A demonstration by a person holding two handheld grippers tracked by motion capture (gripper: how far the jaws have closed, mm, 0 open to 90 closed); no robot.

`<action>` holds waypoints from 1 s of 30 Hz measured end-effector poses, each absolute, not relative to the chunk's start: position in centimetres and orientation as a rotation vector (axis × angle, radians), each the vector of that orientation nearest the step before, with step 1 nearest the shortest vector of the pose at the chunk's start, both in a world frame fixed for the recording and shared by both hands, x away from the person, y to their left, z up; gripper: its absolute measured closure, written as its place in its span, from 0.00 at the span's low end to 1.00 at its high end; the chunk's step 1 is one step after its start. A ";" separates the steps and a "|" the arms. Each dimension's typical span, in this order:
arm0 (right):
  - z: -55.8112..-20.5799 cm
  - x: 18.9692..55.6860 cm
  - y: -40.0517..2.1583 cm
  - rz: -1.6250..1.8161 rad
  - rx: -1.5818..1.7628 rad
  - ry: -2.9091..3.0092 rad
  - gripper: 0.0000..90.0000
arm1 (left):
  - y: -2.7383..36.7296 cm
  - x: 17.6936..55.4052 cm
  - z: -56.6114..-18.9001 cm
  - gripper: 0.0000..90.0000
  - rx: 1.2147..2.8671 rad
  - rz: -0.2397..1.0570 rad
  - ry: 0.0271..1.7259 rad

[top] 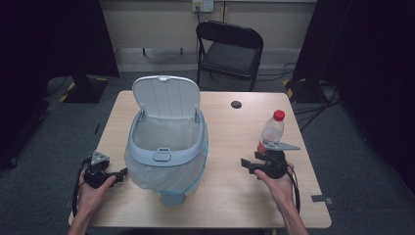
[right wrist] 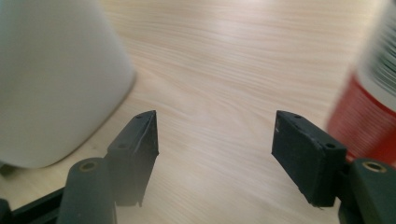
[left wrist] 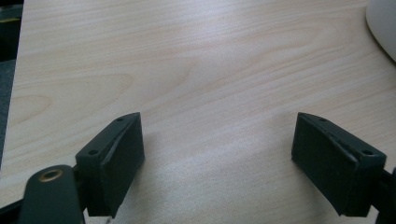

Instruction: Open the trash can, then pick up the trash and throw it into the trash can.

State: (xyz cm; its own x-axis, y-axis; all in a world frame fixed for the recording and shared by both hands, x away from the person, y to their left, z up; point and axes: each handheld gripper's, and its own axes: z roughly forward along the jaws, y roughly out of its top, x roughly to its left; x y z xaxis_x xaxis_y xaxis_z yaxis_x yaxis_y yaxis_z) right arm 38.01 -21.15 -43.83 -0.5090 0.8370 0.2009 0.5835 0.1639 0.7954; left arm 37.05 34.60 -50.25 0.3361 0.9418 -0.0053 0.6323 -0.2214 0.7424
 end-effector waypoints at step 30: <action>-46.3 42.0 -25.6 1.046 1.476 1.938 0.16 | 34.6 37.1 -50.3 0.18 1.949 0.603 1.378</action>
